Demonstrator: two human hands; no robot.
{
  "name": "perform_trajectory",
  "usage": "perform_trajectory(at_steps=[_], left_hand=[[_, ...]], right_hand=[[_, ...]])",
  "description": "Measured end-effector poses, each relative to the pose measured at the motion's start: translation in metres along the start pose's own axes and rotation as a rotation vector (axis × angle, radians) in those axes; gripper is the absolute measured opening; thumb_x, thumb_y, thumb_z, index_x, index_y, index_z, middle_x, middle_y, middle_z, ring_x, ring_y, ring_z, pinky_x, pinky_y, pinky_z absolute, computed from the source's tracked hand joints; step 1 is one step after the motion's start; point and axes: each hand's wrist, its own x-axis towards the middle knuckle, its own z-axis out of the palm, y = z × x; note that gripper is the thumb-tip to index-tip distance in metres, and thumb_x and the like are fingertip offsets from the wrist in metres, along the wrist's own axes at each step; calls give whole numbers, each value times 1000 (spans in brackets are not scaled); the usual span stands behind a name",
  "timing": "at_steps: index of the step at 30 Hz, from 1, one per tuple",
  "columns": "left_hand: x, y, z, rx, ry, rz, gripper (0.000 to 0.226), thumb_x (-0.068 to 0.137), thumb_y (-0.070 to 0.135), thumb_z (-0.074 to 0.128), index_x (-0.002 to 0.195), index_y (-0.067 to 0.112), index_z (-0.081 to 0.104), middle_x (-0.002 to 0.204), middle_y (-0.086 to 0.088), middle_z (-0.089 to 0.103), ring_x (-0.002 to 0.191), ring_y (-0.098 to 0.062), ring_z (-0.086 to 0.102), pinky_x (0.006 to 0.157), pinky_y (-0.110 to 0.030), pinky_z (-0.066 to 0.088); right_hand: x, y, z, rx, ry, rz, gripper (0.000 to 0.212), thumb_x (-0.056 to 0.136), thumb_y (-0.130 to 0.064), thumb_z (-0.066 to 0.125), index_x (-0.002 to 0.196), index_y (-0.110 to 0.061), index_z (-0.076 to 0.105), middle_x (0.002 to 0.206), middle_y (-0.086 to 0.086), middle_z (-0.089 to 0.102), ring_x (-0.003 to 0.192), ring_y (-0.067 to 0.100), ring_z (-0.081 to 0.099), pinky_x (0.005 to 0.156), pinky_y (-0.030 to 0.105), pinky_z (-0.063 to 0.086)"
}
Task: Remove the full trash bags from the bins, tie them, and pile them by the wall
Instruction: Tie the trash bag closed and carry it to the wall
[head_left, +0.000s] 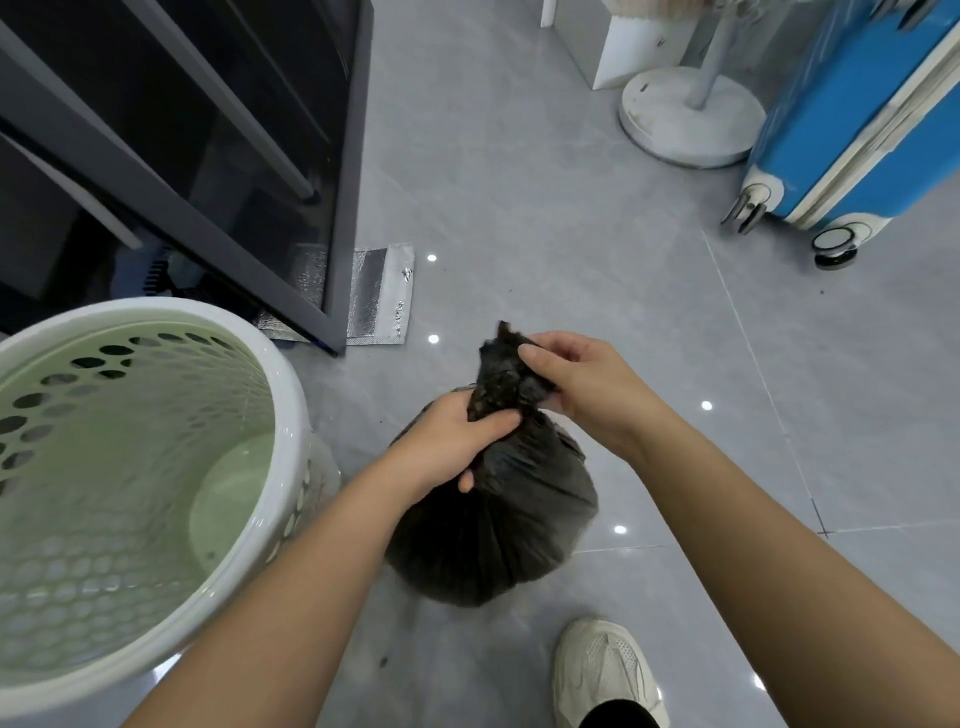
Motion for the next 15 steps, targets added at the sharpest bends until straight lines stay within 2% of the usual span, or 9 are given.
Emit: perform_trajectory(at_steps=[2, 3, 5, 7, 9, 12, 15], left_hand=[[1, -4, -1, -58, 71, -46, 22, 93, 22, 56, 73, 14, 54, 44, 6, 54, 27, -12, 34, 30, -17, 27], [0, -6, -2, -90, 84, -60, 23, 94, 22, 55, 72, 14, 53, 43, 7, 53, 27, -11, 34, 30, -17, 27], [-2, -7, 0, -155, 78, -81, 23, 95, 22, 54, 74, 13, 53, 44, 6, 52, 29, -9, 35, 31, -17, 28], [-3, -5, 0, -213, 58, -91, 22, 95, 22, 53, 76, 11, 54, 46, 4, 51, 32, -10, 36, 34, -18, 31], [-2, 2, -3, -198, 46, -88, 21, 94, 23, 55, 76, 11, 56, 46, 3, 52, 34, -11, 37, 37, -19, 34], [-2, 15, -12, -99, 13, -81, 18, 92, 20, 58, 76, 12, 60, 44, 5, 53, 37, -10, 39, 41, -19, 39], [-3, 27, -20, -14, -13, -65, 13, 90, 13, 60, 77, 10, 62, 47, 3, 52, 39, -10, 42, 45, -21, 44]], right_hand=[[-2, 2, -11, 114, -17, 42, 26, 94, -17, 56, 117, -7, 60, 104, 11, 66, 91, 25, 67, 79, 33, 57], [-5, 6, -18, 69, -16, 36, 32, 94, -23, 56, 124, -11, 57, 111, 6, 65, 96, 22, 67, 80, 31, 56], [-12, 20, -28, -179, -47, -45, 45, 91, -37, 57, 133, -22, 51, 127, -7, 60, 114, 10, 60, 94, 28, 49], [-19, 36, -26, -271, -222, -119, 51, 87, -36, 63, 134, -23, 48, 132, -8, 58, 121, 5, 54, 101, 25, 44], [-21, 52, -19, -386, -322, -139, 58, 79, -40, 72, 130, -24, 50, 126, -5, 62, 118, 9, 57, 102, 31, 45], [-17, 60, -9, -532, -252, -180, 56, 66, -61, 71, 113, -35, 58, 112, -6, 67, 110, 10, 60, 100, 42, 46], [-14, 58, -2, -584, -186, -307, 41, 80, -54, 59, 102, -19, 65, 101, 1, 66, 100, 15, 62, 94, 44, 47]])
